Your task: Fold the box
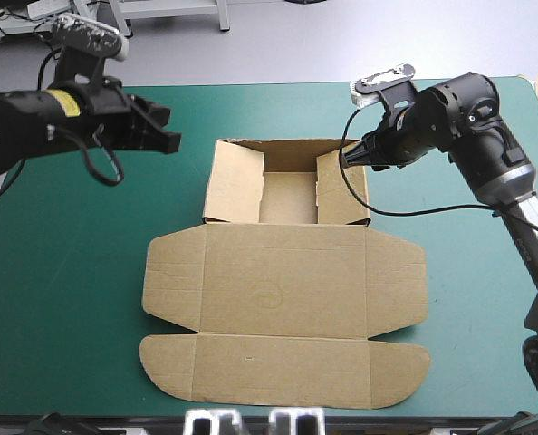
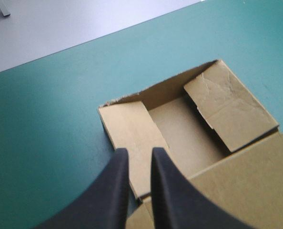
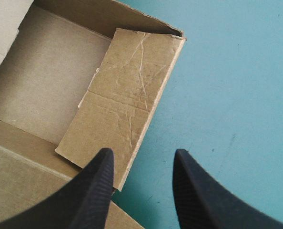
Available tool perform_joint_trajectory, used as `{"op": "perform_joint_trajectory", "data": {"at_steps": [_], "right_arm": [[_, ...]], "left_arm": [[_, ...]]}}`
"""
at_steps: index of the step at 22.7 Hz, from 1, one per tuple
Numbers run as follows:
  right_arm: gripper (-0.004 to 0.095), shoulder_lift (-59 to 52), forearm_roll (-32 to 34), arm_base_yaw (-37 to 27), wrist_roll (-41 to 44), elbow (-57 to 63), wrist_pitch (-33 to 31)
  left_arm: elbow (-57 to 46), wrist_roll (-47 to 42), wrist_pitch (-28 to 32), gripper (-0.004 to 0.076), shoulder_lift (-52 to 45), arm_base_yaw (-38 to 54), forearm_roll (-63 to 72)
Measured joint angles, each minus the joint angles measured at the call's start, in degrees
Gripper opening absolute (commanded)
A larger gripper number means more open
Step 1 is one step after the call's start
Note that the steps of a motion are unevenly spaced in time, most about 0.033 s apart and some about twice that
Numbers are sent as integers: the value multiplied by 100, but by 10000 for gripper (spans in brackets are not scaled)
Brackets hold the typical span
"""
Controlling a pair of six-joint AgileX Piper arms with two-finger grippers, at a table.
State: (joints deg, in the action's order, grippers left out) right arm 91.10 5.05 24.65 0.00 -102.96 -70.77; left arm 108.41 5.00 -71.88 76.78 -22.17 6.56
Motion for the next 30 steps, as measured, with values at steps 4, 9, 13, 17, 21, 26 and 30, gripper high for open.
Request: {"op": "perform_joint_trajectory", "data": {"at_steps": [4, 9, 13, 17, 21, 26, 30], "right_arm": [[367, 239, 16, 0, 146, 0, 0], [349, 930, 16, 0, 402, 0, 0], [347, 1707, 23, 0, 570, 0, 0], [250, 2308, 14, 0, 692, 0, 36], [-17, 2395, -58, -11, 725, -5, 41], [-17, 1951, 312, -123, 746, -5, 121], [-18, 1540, 388, -635, 663, 0, 27]], "left_arm": [[-1209, 135, 0, -8, -835, 0, 0], [-2764, 258, -1, -8, -2019, 0, -262], [-3561, 269, -1, -8, -2899, 0, -717], [-3587, 269, -1, -8, -3359, 0, -1068], [-3589, 269, -1, -8, -3409, 0, -1093], [-3611, 264, -1, -8, -3409, 0, -1093], [-3611, 264, -1, -8, -3409, 0, -1093]]}}
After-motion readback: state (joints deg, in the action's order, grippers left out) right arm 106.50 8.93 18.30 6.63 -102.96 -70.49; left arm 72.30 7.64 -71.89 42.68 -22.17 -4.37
